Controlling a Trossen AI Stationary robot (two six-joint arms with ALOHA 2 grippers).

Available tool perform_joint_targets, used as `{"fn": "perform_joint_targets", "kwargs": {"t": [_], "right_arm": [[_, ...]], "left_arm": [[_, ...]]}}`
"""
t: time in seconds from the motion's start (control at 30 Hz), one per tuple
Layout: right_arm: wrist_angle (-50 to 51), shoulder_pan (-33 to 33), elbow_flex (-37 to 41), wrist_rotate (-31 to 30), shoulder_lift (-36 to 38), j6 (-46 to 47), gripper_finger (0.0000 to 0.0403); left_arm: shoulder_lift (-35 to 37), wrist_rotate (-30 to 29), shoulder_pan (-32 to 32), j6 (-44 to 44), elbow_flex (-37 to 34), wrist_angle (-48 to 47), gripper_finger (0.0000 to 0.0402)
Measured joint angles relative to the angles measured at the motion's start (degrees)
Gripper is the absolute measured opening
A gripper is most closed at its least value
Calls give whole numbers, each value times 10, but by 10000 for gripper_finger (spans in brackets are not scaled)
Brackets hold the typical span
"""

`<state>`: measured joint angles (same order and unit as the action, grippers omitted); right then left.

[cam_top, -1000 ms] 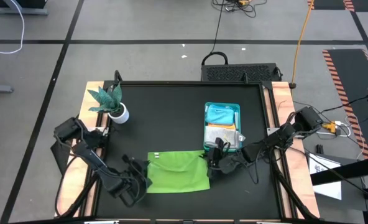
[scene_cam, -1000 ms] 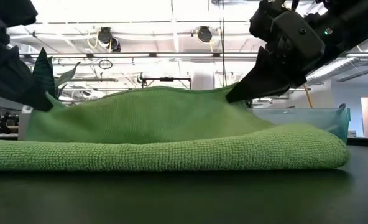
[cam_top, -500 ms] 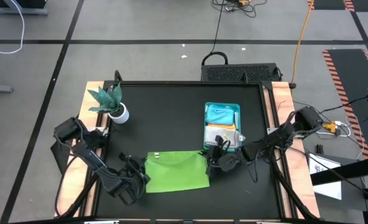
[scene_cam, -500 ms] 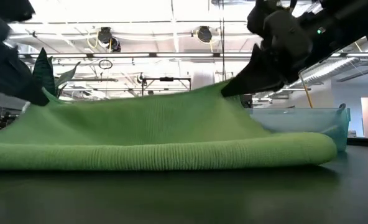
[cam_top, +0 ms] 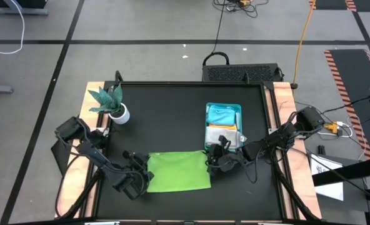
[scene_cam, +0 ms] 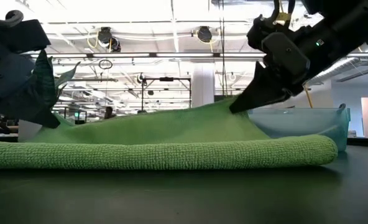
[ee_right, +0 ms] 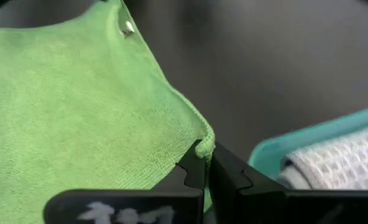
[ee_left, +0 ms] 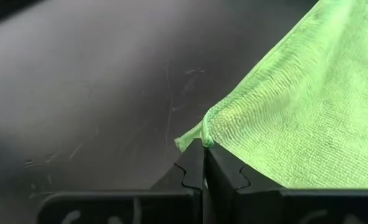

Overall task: Fold microfiber towels
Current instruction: Fold the light green microfiber cloth

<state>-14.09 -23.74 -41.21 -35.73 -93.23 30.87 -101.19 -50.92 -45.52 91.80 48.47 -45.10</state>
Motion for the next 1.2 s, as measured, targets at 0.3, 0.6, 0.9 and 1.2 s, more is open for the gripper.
{"fn": "perform_joint_targets", "kwargs": {"t": [0.3, 0.6, 0.9, 1.2], "right_arm": [[11, -5, -1, 44, 0, 30, 0], [55, 18, -1, 45, 0, 61, 0], [36, 35, -1, 49, -21, 34, 31], [43, 33, 0, 53, 34, -13, 99]], "left_arm": [[0, 12, 5, -1, 0, 0, 11], [0, 4, 14, -59, 0, 55, 22], [0, 1, 14, -36, 0, 26, 64], [0, 73, -10, 116, 0, -113, 107]]}}
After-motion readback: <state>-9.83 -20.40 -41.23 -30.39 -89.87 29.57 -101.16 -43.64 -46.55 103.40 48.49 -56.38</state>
